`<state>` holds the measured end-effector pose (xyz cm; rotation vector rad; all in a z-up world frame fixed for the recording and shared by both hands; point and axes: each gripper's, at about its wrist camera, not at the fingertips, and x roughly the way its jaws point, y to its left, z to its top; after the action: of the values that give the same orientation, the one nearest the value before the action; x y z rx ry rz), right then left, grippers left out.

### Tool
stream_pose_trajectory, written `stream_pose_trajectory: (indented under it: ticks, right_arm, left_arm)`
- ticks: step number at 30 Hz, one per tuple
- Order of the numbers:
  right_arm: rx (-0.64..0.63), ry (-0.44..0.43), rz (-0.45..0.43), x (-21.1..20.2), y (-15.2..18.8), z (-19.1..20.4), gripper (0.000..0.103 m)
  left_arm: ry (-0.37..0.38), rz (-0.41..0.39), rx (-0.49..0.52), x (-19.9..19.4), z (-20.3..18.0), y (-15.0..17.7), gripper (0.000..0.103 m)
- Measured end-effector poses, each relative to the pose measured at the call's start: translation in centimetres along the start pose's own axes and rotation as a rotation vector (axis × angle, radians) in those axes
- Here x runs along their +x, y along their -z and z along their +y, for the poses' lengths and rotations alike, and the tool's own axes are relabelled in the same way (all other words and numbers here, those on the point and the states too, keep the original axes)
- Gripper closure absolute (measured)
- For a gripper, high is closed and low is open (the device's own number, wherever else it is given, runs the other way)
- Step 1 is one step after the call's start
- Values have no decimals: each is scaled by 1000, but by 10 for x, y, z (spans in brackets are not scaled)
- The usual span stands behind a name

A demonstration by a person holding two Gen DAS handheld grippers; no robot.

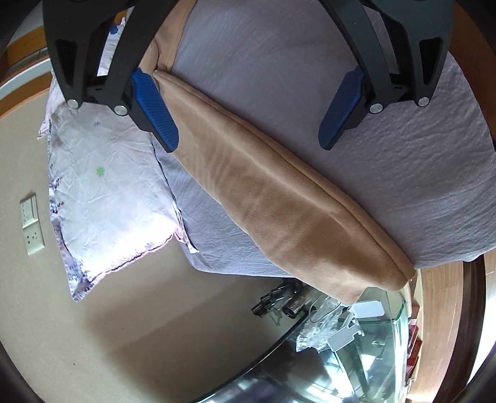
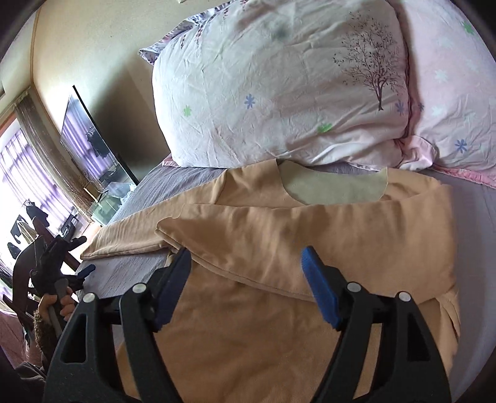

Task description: Fold small clothes

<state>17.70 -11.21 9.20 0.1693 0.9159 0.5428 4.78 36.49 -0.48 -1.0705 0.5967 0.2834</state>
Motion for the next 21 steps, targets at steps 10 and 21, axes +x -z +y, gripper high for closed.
stream_pose_trajectory:
  ticks: [10, 21]
  right_arm:
    - [-6, -98, -37, -21, 12, 11, 23]
    - [16, -13, -198, -88, 27, -31, 17]
  left_arm:
    - [-43, 27, -157, 9, 23, -24, 65]
    - [-12, -122, 277, 2, -115, -13, 98]
